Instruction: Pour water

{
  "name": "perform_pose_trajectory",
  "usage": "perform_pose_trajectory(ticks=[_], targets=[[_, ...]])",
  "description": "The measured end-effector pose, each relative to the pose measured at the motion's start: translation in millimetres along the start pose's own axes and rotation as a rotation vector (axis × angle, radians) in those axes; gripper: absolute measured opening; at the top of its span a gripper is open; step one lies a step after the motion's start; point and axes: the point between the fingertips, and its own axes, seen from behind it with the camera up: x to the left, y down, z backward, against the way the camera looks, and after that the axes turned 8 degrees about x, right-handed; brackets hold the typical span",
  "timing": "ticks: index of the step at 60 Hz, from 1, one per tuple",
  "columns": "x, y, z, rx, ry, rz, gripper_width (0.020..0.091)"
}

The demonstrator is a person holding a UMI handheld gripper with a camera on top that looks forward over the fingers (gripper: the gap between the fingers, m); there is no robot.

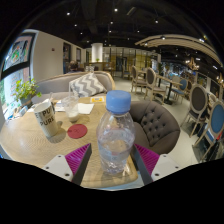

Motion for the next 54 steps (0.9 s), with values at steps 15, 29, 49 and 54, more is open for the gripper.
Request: perform_pose_trajectory(ticks=[15,29,49,54], targets=[[-3.9,-8.3,-19.8,-0.050,-0.009,-0.023,0.0539],[-4.6,-9.8,-19.4,-0.057,0.003,-0.020,0.0336],[6.7,-52.8,-5.7,-0.081,0.104,0.093,0.0336],[10.6,-79.3,0.8,-0.091,0.194,0.216,0.0336]])
